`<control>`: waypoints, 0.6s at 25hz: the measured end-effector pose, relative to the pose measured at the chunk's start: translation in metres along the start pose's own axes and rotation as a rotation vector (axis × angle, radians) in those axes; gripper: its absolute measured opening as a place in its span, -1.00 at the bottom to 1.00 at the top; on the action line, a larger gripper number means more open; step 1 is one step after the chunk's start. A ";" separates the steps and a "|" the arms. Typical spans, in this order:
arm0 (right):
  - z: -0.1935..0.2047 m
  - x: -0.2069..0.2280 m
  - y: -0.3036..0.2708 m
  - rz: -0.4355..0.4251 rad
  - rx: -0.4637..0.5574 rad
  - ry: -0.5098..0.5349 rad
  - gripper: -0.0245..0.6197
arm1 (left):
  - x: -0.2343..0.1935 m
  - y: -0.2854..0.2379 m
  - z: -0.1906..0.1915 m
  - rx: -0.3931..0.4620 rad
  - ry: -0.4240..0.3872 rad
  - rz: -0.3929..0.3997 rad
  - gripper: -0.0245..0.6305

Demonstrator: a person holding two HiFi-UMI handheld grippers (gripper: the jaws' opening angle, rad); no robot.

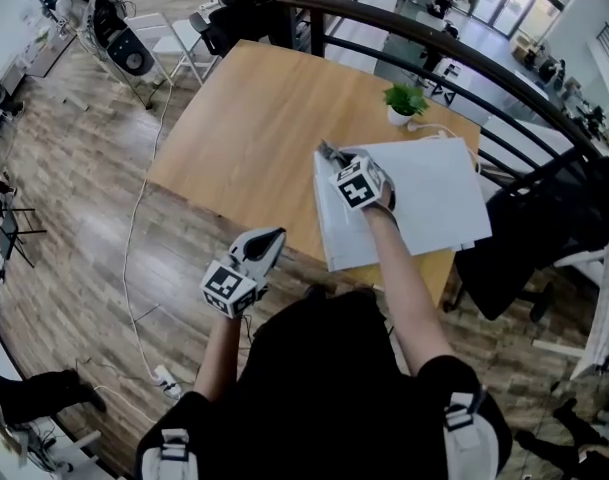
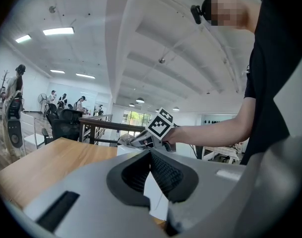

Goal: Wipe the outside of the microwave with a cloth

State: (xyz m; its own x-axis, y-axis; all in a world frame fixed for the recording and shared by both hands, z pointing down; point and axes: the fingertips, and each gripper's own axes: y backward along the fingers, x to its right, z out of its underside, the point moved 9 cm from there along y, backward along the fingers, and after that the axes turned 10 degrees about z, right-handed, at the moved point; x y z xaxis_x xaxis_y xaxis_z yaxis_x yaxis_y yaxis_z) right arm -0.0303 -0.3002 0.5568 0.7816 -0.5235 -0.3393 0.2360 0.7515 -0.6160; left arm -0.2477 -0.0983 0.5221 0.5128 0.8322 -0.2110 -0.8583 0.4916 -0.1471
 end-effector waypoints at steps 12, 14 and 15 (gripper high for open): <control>-0.009 -0.027 0.013 -0.072 -0.003 0.043 -0.87 | 0.006 -0.007 -0.004 0.019 -0.024 0.006 -0.92; -0.010 -0.029 0.013 -0.082 0.002 0.050 -0.87 | 0.007 -0.008 -0.005 0.011 -0.016 0.005 -0.92; -0.010 -0.030 0.012 -0.082 0.003 0.053 -0.87 | 0.007 -0.009 -0.005 0.005 -0.011 0.003 -0.92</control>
State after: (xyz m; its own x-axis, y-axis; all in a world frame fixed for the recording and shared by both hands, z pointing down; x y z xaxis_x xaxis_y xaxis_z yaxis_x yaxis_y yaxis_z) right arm -0.0562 -0.2793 0.5524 0.7281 -0.6037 -0.3247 0.2998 0.7065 -0.6411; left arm -0.2363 -0.0977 0.5164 0.5102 0.8364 -0.2003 -0.8598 0.4905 -0.1419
